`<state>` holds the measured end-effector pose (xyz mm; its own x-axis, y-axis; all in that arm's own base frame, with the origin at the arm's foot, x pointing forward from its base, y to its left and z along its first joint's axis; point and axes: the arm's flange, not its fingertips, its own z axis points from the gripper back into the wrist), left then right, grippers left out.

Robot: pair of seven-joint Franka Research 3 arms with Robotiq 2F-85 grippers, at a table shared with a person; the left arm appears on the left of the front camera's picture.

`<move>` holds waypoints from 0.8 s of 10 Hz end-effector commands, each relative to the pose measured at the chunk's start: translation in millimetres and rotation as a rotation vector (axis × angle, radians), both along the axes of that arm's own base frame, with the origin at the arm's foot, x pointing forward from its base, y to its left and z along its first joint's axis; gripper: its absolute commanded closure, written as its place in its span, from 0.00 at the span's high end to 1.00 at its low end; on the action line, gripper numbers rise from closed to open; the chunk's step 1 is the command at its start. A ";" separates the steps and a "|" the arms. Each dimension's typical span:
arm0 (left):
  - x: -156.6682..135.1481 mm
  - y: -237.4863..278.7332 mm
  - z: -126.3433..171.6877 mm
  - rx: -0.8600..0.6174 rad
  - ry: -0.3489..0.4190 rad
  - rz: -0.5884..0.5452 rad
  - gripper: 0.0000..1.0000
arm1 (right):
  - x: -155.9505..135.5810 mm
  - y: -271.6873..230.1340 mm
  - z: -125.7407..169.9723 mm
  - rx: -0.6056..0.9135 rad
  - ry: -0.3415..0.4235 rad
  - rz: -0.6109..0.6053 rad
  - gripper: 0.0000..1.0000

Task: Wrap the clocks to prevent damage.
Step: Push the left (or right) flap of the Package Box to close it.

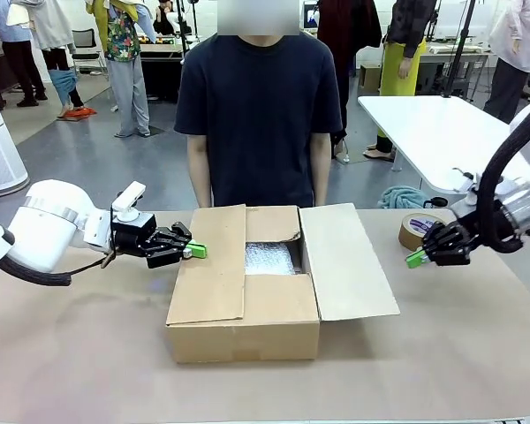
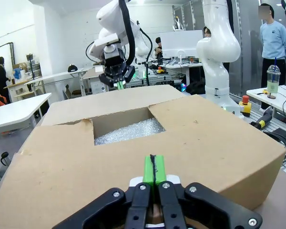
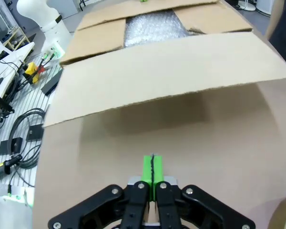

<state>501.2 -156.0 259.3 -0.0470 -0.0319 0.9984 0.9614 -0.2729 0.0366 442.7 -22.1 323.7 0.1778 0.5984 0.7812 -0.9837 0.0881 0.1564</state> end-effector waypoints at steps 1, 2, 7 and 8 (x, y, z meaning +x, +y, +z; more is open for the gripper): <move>0.0 -0.7 -0.9 0.004 -0.002 0.000 0.00 | 4.8 18.3 -22.4 0.025 -0.050 -0.019 0.01; 0.0 -0.7 -0.9 0.004 -0.002 0.000 0.00 | 4.8 28.0 -25.4 0.074 -0.058 -0.009 0.01; 0.0 -0.7 -0.9 0.004 -0.002 0.000 0.00 | -8.3 84.7 -45.4 0.343 0.008 0.128 0.01; 0.0 -0.7 -0.9 0.004 -0.002 0.000 0.00 | -12.4 94.4 -41.2 0.387 0.007 0.144 0.01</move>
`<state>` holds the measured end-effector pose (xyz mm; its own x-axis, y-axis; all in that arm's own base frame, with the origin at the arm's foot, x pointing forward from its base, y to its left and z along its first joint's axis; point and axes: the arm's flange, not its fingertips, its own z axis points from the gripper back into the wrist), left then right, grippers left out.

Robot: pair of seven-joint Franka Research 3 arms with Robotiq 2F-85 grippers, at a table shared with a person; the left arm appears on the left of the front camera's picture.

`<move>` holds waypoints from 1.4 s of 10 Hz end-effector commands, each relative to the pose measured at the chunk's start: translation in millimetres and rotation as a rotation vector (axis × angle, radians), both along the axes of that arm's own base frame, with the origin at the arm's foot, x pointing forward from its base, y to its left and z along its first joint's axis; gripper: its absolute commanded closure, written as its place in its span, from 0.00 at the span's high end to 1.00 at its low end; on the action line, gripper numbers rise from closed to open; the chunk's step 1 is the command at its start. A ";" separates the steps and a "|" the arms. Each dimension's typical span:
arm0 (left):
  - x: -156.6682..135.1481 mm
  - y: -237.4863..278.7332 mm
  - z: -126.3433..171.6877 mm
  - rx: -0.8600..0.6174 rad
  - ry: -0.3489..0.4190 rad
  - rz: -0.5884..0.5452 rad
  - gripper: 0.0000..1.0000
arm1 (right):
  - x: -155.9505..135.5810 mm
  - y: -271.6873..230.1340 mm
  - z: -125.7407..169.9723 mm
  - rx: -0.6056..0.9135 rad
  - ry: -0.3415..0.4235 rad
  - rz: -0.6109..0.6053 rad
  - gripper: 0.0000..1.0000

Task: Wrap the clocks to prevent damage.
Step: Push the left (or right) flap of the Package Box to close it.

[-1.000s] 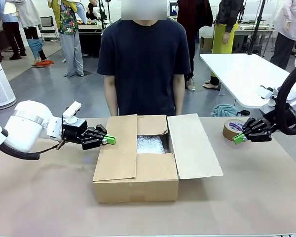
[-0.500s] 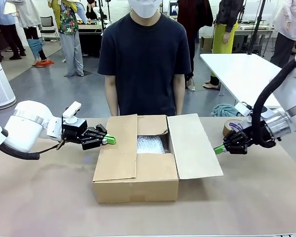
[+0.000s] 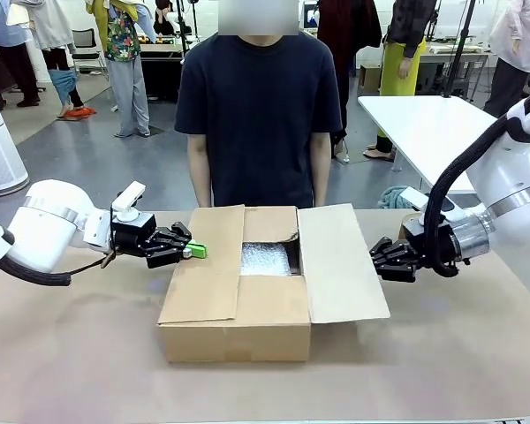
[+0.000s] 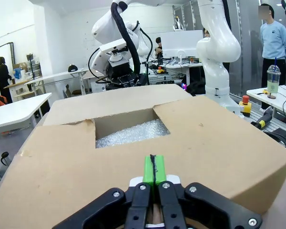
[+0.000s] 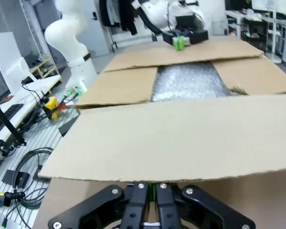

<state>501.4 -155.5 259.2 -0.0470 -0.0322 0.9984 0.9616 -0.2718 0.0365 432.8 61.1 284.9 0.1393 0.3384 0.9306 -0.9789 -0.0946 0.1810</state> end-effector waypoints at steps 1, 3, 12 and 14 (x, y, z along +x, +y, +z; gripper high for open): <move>-0.1 -1.3 -0.9 0.004 -0.002 -0.001 0.00 | -7.1 20.7 1.3 0.099 -0.026 0.037 0.01; -0.1 -1.3 -0.9 0.004 -0.002 -0.001 0.00 | -24.3 48.9 8.0 0.134 -0.046 0.100 0.01; -0.1 -1.3 -0.9 0.004 -0.002 -0.001 0.00 | -6.1 99.1 14.7 0.146 -0.146 0.032 0.01; -0.1 -1.3 -0.9 0.004 -0.002 -0.001 0.00 | 6.2 102.5 17.7 0.160 -0.169 -0.013 0.01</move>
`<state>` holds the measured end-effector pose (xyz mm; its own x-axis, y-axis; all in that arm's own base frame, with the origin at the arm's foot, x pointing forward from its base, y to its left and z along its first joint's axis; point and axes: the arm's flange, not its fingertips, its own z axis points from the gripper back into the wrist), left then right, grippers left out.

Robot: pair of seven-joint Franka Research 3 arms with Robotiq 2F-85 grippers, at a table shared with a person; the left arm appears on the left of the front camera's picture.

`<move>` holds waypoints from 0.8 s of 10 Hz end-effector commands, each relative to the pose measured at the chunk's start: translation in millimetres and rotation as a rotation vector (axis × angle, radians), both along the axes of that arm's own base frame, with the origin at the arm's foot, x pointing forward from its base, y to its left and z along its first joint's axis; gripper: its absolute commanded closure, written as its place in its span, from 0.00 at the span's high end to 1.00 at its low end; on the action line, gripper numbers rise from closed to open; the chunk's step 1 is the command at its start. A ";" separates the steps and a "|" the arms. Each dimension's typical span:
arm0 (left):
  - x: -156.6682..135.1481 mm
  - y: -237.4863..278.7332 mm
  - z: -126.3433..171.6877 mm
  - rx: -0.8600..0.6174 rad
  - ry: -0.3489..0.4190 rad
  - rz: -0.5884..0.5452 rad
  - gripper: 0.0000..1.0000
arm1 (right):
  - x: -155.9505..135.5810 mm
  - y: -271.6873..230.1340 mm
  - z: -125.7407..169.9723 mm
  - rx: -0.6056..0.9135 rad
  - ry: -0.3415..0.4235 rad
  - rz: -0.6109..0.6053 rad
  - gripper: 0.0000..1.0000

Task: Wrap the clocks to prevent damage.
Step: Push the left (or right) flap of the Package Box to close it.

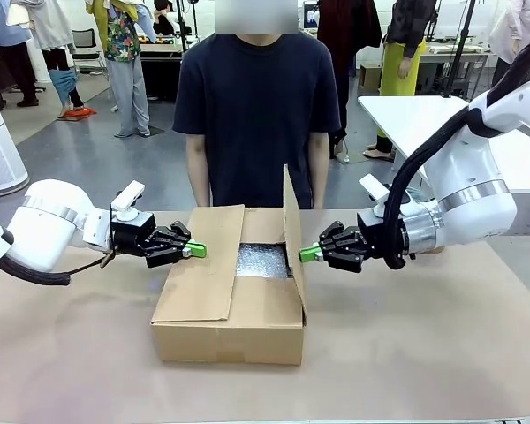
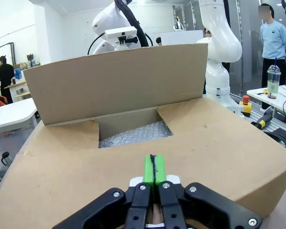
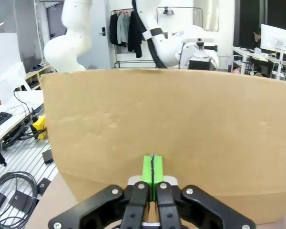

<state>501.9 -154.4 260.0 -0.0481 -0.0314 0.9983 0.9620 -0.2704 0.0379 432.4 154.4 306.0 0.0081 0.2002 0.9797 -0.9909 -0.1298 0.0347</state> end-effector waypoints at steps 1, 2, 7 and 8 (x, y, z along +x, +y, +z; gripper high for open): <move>-0.7 -2.4 -1.6 0.005 -0.001 -0.002 0.00 | 9.2 10.9 -3.7 0.015 -0.037 -0.041 0.01; -0.7 -2.4 -1.6 0.005 -0.001 -0.002 0.00 | 13.9 13.1 -4.0 0.014 -0.044 -0.054 0.01; -0.7 -2.4 -1.6 0.005 -0.001 -0.002 0.00 | 33.7 29.1 -27.9 -0.015 -0.038 -0.082 0.01; -0.7 -2.4 -1.6 0.005 -0.001 -0.002 0.00 | 36.1 33.2 -35.1 -0.044 -0.040 -0.084 0.01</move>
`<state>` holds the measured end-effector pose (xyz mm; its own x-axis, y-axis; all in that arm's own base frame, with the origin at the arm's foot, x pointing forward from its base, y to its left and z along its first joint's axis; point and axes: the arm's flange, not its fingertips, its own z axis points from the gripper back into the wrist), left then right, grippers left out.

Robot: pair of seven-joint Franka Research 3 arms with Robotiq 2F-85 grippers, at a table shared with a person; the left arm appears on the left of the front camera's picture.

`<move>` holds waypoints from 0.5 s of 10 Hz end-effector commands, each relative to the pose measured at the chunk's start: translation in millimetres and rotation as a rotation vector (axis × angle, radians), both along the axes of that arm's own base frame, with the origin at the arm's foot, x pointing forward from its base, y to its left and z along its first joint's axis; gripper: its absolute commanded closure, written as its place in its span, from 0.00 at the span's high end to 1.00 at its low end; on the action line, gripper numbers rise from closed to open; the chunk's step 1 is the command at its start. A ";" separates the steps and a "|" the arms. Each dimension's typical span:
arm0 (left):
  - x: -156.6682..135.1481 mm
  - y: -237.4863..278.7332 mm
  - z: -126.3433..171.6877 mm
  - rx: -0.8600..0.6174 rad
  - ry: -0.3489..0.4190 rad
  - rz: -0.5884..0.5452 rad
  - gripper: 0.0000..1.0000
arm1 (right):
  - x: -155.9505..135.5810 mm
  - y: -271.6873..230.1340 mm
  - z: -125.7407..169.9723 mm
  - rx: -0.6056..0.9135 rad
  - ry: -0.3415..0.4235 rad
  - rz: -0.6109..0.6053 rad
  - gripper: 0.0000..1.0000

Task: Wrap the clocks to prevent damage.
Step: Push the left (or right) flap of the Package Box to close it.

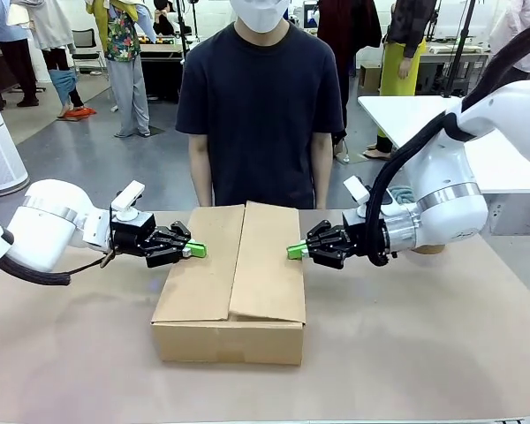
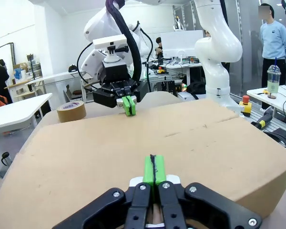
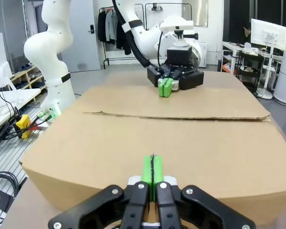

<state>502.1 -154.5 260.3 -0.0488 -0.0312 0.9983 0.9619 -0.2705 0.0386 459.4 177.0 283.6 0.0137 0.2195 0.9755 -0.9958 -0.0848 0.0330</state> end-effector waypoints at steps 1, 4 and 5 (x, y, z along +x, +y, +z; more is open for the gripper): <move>-0.8 -2.3 -1.9 0.005 0.000 -0.002 0.00 | 13.4 9.9 -22.9 -0.057 -0.022 -0.052 0.01; -0.8 -2.3 -1.9 0.005 0.000 -0.002 0.00 | 16.8 -2.9 -33.0 -0.074 0.034 -0.023 0.01; -0.8 -2.3 -1.9 0.005 0.000 -0.002 0.00 | 9.6 -7.3 -21.4 -0.102 0.059 0.044 0.01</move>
